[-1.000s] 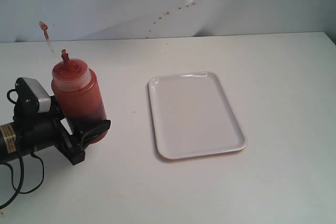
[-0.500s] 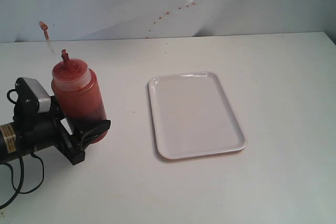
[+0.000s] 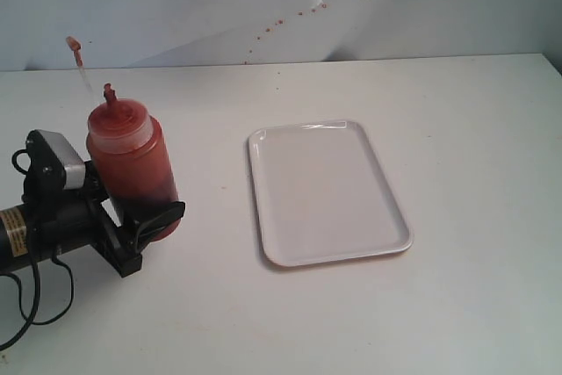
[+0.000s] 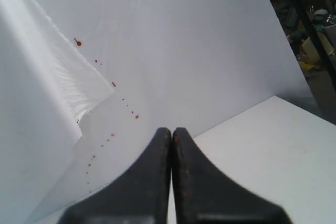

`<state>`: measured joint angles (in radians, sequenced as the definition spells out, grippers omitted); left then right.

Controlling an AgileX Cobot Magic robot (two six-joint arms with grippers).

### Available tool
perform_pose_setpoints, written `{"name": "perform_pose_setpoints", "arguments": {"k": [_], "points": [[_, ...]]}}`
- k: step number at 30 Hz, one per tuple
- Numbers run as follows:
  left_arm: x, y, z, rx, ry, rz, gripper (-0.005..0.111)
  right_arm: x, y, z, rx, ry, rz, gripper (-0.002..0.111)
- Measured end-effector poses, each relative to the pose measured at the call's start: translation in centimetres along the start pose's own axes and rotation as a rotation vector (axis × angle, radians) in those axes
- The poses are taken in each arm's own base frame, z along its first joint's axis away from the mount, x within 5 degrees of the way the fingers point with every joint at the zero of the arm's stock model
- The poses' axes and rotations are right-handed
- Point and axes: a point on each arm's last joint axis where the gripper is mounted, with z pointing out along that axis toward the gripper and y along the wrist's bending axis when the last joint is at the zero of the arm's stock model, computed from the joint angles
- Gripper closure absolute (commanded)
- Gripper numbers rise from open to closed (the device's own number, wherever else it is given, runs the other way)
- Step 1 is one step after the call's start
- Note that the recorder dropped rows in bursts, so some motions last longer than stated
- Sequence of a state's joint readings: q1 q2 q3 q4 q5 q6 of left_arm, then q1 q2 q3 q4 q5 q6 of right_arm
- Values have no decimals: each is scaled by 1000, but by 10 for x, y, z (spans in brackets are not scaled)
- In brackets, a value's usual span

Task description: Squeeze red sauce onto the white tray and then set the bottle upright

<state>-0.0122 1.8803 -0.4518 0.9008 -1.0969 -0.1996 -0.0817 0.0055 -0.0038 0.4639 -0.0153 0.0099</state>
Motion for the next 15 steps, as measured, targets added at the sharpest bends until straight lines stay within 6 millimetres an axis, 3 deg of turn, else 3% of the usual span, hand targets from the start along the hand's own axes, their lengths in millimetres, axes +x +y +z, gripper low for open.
{"name": "perform_pose_setpoints", "arguments": {"k": [15], "points": [[-1, -3, 0, 32, -15, 48, 107, 11, 3, -1, -12, 151, 30, 108]]}}
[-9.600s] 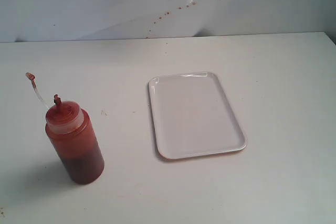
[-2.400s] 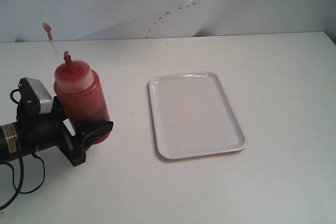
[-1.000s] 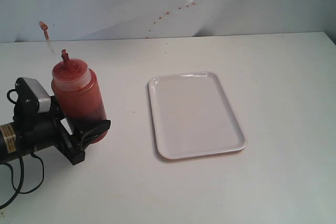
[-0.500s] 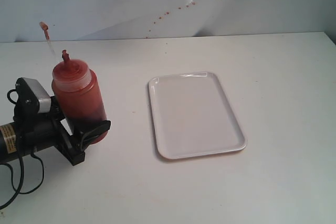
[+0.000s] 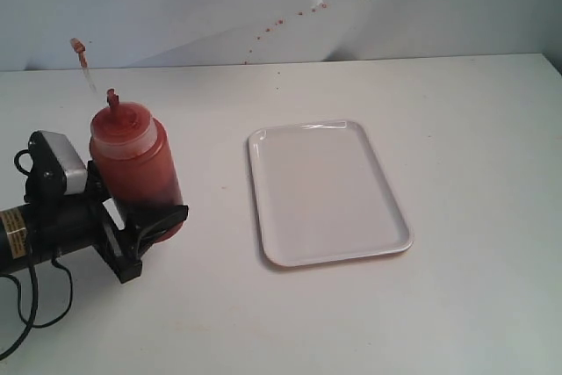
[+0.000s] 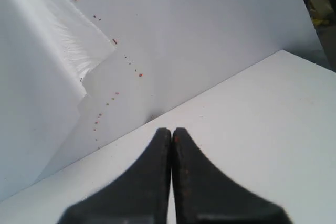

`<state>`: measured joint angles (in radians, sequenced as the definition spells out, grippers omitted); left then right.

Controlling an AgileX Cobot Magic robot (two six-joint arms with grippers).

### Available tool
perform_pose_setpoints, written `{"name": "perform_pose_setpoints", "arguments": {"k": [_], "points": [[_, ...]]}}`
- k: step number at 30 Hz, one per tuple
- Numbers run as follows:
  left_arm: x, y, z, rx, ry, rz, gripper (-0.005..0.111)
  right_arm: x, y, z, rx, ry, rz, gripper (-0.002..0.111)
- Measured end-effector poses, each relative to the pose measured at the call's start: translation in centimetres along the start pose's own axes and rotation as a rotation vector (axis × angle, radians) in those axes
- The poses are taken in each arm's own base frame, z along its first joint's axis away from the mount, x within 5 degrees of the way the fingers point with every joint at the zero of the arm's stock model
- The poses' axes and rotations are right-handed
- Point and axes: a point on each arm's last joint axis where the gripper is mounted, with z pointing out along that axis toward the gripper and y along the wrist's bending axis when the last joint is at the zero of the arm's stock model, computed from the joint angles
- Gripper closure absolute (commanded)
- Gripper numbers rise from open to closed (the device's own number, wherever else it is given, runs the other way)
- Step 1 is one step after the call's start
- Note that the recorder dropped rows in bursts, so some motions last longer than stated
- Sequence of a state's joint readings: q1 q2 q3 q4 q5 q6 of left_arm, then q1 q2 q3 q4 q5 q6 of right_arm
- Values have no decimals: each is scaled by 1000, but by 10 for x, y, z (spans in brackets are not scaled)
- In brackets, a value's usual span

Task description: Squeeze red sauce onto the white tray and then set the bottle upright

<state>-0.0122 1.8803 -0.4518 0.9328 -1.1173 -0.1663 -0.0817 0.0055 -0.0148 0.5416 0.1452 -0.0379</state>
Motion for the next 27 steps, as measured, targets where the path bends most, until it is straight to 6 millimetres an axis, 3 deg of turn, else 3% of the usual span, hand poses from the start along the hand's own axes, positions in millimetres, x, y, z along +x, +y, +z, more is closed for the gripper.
{"name": "perform_pose_setpoints", "arguments": {"k": [4, 6, 9, 13, 17, 18, 21, 27], "points": [[-3, 1, 2, 24, -19, 53, 107, -12, 11, -4, -41, 8, -10, 108], [-10, 6, 7, 43, -39, 89, 107, -25, 26, -9, -113, 20, -48, 108], [-29, 13, 28, 85, -44, 180, 107, -48, 61, -24, -342, 23, -168, 108], [-54, 16, 62, 95, 34, 312, 107, -88, 100, -27, -548, 11, -320, 108], [-70, 24, 74, 106, 57, 398, 107, -114, 119, 10, -592, 159, -343, 108], [-72, 27, 75, 98, 68, 413, 107, -119, 123, 28, -604, 226, -333, 108], [-75, 33, 78, 74, 122, 462, 107, -120, 127, 69, -643, 387, -299, 108], [-70, 41, 78, 34, 225, 501, 107, -116, 134, 113, -777, 532, -288, 108]]}}
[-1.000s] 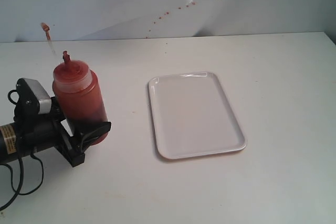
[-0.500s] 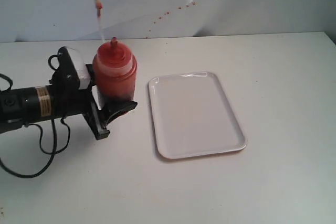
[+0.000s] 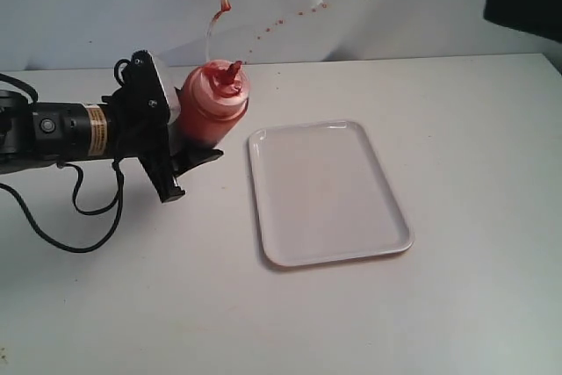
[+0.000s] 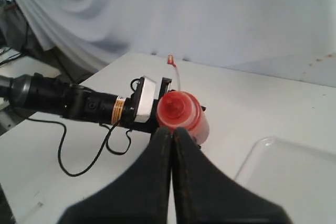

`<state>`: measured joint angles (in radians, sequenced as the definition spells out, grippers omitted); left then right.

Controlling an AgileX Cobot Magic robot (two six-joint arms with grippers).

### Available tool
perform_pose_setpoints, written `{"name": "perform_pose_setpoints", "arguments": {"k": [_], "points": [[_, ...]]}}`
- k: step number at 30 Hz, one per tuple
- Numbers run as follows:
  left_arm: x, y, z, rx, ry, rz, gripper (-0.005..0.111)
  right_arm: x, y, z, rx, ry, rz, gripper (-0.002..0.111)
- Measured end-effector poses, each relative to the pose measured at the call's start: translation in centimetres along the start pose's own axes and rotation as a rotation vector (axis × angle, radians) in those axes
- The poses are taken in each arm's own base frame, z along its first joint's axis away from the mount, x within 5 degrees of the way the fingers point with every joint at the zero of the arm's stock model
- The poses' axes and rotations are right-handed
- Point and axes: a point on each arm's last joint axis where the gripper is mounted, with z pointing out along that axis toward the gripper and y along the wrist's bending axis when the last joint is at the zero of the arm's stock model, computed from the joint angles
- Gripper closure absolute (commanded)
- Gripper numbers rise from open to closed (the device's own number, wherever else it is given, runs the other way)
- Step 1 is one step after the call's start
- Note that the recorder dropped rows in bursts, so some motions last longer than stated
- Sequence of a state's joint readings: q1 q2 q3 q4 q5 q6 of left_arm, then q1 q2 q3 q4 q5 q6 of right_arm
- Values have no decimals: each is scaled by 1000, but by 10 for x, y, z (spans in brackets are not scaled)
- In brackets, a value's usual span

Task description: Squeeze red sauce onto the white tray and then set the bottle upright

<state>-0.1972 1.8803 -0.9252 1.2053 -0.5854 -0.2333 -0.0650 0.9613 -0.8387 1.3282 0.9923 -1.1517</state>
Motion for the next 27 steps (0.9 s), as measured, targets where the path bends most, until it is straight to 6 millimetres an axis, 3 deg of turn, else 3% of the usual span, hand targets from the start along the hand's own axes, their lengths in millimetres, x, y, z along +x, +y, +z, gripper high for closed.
{"name": "perform_pose_setpoints", "arguments": {"k": [7, 12, 15, 21, 27], "points": [[-11, -6, 12, -2, 121, 142, 107, 18, -4, 46, -167, 156, -164, 108], [-33, -15, 28, -12, 248, 305, 107, 23, -12, 68, -55, 172, -258, 108], [-49, -16, 34, -31, 292, 409, 107, 19, -25, 72, 95, 138, -276, 108], [-79, 3, 37, -106, 357, 633, 107, 1, -51, 68, 399, 43, -316, 108], [-103, 11, 37, -162, 501, 945, 107, -33, -63, 88, 407, -6, -345, 108]]}}
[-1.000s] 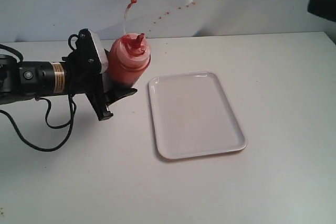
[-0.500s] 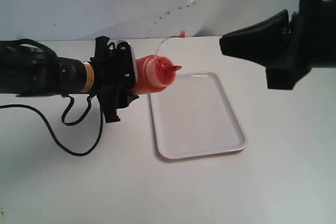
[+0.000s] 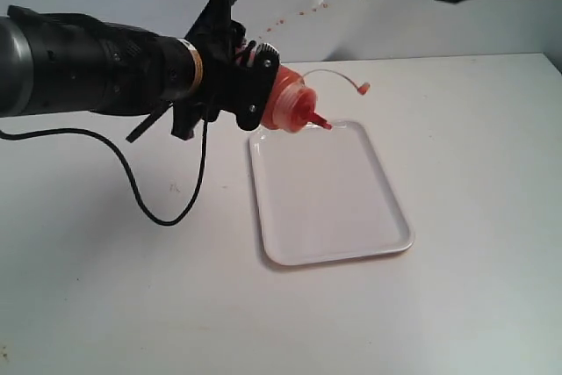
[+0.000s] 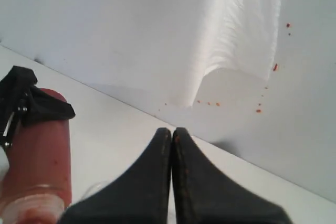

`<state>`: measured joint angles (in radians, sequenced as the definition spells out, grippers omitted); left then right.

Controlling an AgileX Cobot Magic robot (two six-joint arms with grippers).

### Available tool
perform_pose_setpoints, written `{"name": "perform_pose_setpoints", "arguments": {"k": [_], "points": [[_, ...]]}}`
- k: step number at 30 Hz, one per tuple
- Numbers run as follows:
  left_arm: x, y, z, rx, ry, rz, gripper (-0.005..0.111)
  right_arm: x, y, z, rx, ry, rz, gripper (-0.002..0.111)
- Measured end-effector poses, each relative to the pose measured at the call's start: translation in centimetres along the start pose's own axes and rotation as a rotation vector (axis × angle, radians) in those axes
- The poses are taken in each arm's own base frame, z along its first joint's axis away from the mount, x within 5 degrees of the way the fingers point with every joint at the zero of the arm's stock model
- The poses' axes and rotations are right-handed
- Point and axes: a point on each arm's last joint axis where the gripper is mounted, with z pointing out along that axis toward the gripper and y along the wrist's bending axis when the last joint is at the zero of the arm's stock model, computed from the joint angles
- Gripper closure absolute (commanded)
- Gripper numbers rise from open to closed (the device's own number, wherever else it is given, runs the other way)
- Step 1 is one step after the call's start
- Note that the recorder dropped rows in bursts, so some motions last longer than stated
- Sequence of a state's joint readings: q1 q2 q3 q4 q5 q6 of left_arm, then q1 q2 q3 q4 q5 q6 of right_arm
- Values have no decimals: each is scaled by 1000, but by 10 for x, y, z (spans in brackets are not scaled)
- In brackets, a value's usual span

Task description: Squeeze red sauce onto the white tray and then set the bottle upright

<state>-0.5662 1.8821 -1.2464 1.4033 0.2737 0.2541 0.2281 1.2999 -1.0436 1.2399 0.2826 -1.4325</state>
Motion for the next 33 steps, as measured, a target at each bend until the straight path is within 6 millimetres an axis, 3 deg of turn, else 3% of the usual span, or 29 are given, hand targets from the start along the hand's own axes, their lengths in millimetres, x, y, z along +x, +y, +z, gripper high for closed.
{"name": "perform_pose_setpoints", "arguments": {"k": [4, 11, 14, 17, 18, 20, 27, 33], "points": [[-1, 5, -4, -23, 126, 162, 107, -3, -4, 22, -32, 15, 1, 108], [-6, 12, -9, -83, 188, 332, 107, 33, -13, 68, -20, 140, 24, 105], [-12, 14, -11, -93, 197, 358, 107, 48, -13, 80, -32, 189, 17, 84], [-19, 15, -14, -101, 201, 369, 107, 55, -9, 84, -78, 217, 13, 44], [-22, 15, -15, -104, 195, 372, 107, 57, -9, 85, -87, 226, 8, 25], [-26, 16, -16, -108, 193, 383, 107, 58, -7, 85, -105, 235, -15, 3], [-38, 17, -21, -116, 200, 438, 107, 66, 2, 91, -165, 275, -100, 3], [-50, 18, -26, -130, 199, 459, 107, 90, 33, 110, -340, 337, -223, 3]]}}
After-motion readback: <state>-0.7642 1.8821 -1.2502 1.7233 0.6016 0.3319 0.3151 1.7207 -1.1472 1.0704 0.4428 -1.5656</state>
